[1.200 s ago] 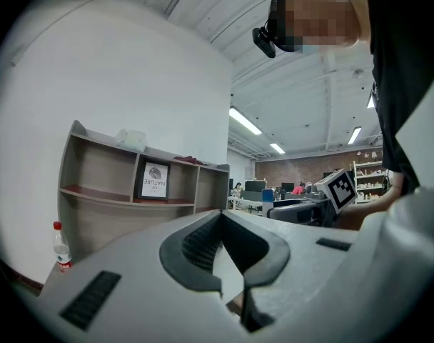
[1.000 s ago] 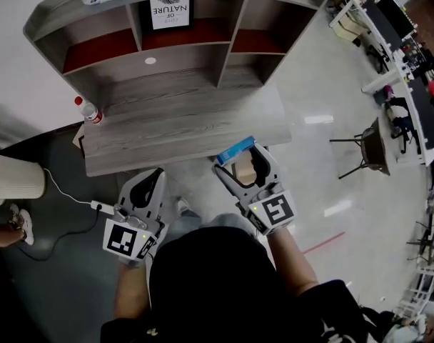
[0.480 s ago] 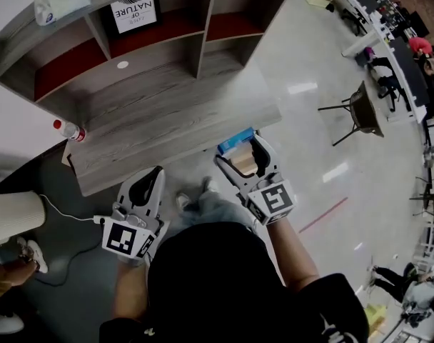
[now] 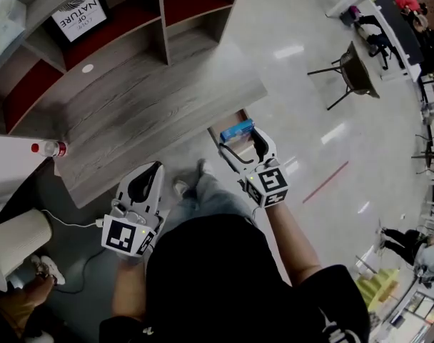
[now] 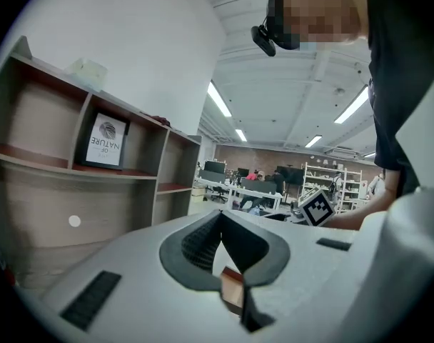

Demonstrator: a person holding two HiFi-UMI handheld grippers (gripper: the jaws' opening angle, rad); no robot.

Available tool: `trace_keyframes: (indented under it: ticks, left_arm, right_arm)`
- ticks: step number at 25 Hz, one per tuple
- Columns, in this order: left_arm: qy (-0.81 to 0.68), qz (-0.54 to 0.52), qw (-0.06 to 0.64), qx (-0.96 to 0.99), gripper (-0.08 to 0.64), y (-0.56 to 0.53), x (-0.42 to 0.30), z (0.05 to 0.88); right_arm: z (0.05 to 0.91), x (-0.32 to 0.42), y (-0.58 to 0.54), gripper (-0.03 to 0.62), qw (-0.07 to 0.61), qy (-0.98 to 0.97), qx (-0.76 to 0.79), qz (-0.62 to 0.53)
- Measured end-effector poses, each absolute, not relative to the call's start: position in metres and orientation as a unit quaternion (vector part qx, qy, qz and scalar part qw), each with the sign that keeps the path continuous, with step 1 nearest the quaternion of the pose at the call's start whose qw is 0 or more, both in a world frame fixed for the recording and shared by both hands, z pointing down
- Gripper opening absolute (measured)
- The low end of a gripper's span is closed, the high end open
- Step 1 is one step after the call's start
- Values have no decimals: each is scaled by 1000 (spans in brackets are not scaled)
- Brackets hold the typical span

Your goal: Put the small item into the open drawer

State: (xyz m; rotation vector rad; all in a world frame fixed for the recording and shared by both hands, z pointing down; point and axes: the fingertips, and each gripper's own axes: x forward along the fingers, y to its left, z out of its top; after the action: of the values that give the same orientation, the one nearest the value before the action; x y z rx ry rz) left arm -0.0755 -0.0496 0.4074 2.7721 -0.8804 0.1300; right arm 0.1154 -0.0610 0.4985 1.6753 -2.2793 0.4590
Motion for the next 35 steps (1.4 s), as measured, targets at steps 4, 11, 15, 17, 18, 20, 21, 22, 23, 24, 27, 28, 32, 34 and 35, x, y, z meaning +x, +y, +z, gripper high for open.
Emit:
trace_keyframes:
  ticks: [4,11,15,17,18,20,21,22,23,24,27,28,32,34,35]
  left_arm:
    - [-287,64,123,948,2,-56,-56,419]
    - [-283,97,138,944,2,-60,-31,431]
    - [-287,116,143,940,2,-63,-25,439]
    - [-292,125,146,937,2,-64,-24,444]
    - [-295,131,148,935,2,-65,-24,447]
    - [-300,141,153,931,2,-65,-24,451]
    - [-303,146,156,929,2,-64,-23,453]
    - [-307,149,158,927,2,-64,-23,455]
    - [-310,152,160,925,2,-65,-23,457]
    - [-314,154,162,923,2,-65,-22,458]
    - [-323,162,164,918,2,-67,-20,461]
    - [-326,165,165,916,2,-67,-20,463]
    - [-341,177,173,907,2,-68,-26,469]
    - [-349,181,176,903,2,-69,-29,471]
    - [-352,182,177,901,2,-70,-30,471]
  right_arm:
    - [541,134,-63,407,157,-774,581,194]
    - [627,161,-64,407,197,-754,572,255]
    - [680,176,-68,407,223,-740,565,289]
    - [703,182,-71,407,236,-734,560,303]
    - [714,185,-72,407,242,-732,557,308]
    - [735,189,-73,407,254,-728,551,318]
    - [744,191,-74,407,260,-727,547,323]
    - [754,192,-74,407,266,-725,543,329]
    - [763,193,-75,407,271,-724,540,334]
    - [772,195,-76,407,276,-721,537,340]
    - [799,200,-79,407,294,-714,527,354]
    - [807,201,-80,407,300,-712,524,358]
    - [838,207,-86,408,319,-699,517,376]
    - [852,209,-90,407,329,-692,514,385]
    - [859,211,-92,407,334,-689,513,388]
